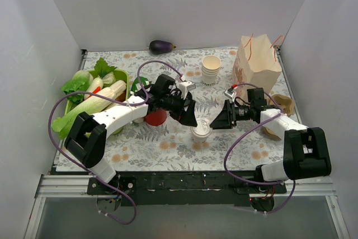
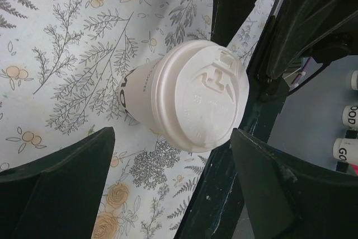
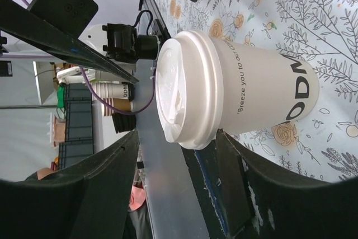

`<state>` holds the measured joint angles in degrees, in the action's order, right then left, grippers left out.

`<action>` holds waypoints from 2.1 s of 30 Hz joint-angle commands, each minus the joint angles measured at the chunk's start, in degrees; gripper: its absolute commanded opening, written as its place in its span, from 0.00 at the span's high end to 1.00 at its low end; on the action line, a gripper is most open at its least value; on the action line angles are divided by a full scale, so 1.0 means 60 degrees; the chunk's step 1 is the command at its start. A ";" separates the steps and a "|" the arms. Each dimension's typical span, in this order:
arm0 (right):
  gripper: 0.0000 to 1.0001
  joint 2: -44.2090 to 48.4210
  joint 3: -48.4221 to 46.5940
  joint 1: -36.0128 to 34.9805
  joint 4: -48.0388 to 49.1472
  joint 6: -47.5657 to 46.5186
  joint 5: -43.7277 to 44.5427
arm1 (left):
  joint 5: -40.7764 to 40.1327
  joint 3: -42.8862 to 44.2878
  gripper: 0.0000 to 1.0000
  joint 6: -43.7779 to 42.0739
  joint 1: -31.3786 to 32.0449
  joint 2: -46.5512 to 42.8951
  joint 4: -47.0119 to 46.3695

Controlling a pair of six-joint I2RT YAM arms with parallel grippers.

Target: Pack the takeout coffee

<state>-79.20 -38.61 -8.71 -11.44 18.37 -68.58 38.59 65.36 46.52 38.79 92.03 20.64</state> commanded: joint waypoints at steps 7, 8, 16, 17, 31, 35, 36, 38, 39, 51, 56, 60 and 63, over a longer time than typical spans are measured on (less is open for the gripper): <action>0.35 -0.0291 -0.0406 -0.0233 0.0354 -0.0264 -0.0406 | -0.0659 0.0386 0.21 0.0347 -0.0034 -0.0338 0.0983; 0.35 -0.0335 -0.0406 -0.0233 0.0369 -0.0278 -0.0407 | -0.0703 0.0385 0.21 0.0361 -0.0034 -0.0295 0.0940; 0.36 -0.0496 -0.0508 -0.0262 0.0369 -0.0308 -0.0319 | -0.0965 0.0488 0.25 0.0785 -0.0034 0.0057 0.0617; 0.36 -0.0497 -0.0508 -0.0262 0.0369 -0.0322 -0.0304 | -0.1127 0.0531 0.25 0.0844 -0.0034 0.0144 0.0602; 0.37 -0.0613 -0.0230 -0.0248 0.0457 -0.0381 -0.0406 | -0.1130 0.0152 0.27 0.0669 -0.0034 0.0350 0.0266; 0.37 -0.0731 -0.0113 -0.0248 0.0705 -0.0235 -0.0495 | -0.0807 0.0078 0.27 0.0625 -0.0019 0.0438 -0.0158; 0.37 -0.0760 -0.0113 -0.0248 0.0720 -0.0220 -0.0436 | -0.0719 0.0107 0.27 0.0611 -0.0033 0.0453 -0.0217; 0.37 -0.0819 -0.0113 -0.0262 0.0749 -0.0133 -0.0378 | -0.0499 0.0165 0.27 0.0640 -0.0019 0.0482 -0.0378; 0.37 -0.0848 -0.0098 -0.0262 0.0837 -0.0089 -0.0377 | -0.0412 0.0180 0.27 0.0654 -0.0033 0.0497 -0.0408; 0.35 -0.1053 0.0019 -0.0277 0.1028 0.0219 -0.0275 | 0.0116 -0.0112 0.28 0.1079 -0.0019 0.0614 -0.1008; 0.34 -0.1097 0.0121 -0.0262 0.1145 0.0395 -0.0187 | 0.0307 -0.0317 0.28 0.1284 -0.0019 0.0658 -0.1418; 0.34 -0.1170 0.0238 -0.0277 0.1408 0.0615 -0.0216 | 0.0336 -0.0376 0.29 0.1416 -0.0019 0.0761 -0.1566; 0.36 -0.1214 0.0297 -0.0277 0.1380 0.0644 -0.0056 | 0.0424 -0.0508 0.30 0.1445 -0.0019 0.0790 -0.1668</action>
<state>-85.78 -37.58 -10.17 -5.34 21.26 -69.17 39.46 63.22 54.65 38.74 96.88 12.78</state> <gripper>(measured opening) 0.653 0.708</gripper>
